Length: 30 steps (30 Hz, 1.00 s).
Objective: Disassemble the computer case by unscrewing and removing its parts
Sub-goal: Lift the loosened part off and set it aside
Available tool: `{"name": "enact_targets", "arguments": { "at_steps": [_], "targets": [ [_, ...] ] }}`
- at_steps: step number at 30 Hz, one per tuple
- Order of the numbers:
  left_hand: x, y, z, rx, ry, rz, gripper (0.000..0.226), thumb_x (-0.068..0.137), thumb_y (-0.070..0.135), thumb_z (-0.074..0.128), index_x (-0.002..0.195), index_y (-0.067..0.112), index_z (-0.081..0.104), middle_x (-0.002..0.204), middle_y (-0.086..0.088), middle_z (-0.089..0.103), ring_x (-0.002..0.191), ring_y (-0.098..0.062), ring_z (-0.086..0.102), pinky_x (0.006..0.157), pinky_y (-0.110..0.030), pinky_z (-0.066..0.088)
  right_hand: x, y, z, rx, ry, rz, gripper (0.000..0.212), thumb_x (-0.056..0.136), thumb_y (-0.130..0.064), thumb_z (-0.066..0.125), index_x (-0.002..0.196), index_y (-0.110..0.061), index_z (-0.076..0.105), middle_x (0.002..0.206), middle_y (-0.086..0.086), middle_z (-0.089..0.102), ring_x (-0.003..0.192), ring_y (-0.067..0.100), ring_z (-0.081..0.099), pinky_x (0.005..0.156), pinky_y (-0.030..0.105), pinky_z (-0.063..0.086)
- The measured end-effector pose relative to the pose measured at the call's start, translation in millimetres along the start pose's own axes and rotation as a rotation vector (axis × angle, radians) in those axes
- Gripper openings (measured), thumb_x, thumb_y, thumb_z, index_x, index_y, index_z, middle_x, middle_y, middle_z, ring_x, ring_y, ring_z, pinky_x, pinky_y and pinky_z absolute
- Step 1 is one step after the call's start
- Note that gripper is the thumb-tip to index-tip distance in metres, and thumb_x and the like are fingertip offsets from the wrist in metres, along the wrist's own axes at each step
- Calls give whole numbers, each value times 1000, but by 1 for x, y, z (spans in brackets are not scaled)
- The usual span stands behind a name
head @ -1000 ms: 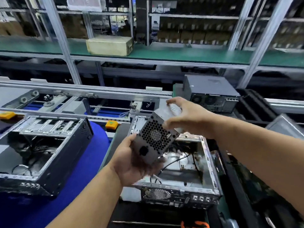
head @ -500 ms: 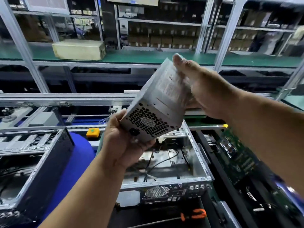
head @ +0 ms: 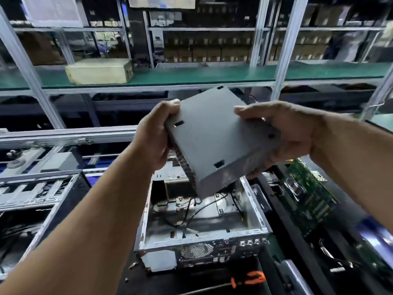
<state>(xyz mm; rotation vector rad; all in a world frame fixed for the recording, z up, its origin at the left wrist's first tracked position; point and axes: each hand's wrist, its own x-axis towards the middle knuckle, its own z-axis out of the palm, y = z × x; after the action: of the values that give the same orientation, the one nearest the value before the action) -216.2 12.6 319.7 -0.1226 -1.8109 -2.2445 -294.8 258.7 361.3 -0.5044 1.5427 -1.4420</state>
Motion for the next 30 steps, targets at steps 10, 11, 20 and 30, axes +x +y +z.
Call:
{"name": "enact_targets", "arguments": {
  "at_steps": [10,11,20,30],
  "targets": [
    [45,-87,112,162,214,-22,57,92,63,49,121,15,56,106,-9,60,90,-30,55,73,-45,47,-20,101,-114,193,208,-233,55,61,-44,88,108,-17,78,99,9,74,82,29,73,76,43,57],
    [44,-101,120,184,220,-47,58,91,63,48,125,17,56,110,-5,65,97,-28,60,83,-46,51,-24,109,-128,194,244,-248,56,65,-43,85,113,-15,76,102,11,74,85,31,72,76,43,57],
    [26,-218,154,505,219,-211,9,107,32,53,115,27,57,104,5,63,79,2,59,71,-15,47,-43,177,-204,-2,732,-69,62,56,-35,89,104,-10,59,91,19,77,69,35,75,50,42,58],
    [-14,-264,157,904,201,-226,58,97,43,49,152,23,43,149,4,47,139,-17,39,119,-41,32,6,251,-219,-294,864,366,120,36,-60,85,134,-10,35,107,11,63,88,28,67,62,34,53]
  ]
}}
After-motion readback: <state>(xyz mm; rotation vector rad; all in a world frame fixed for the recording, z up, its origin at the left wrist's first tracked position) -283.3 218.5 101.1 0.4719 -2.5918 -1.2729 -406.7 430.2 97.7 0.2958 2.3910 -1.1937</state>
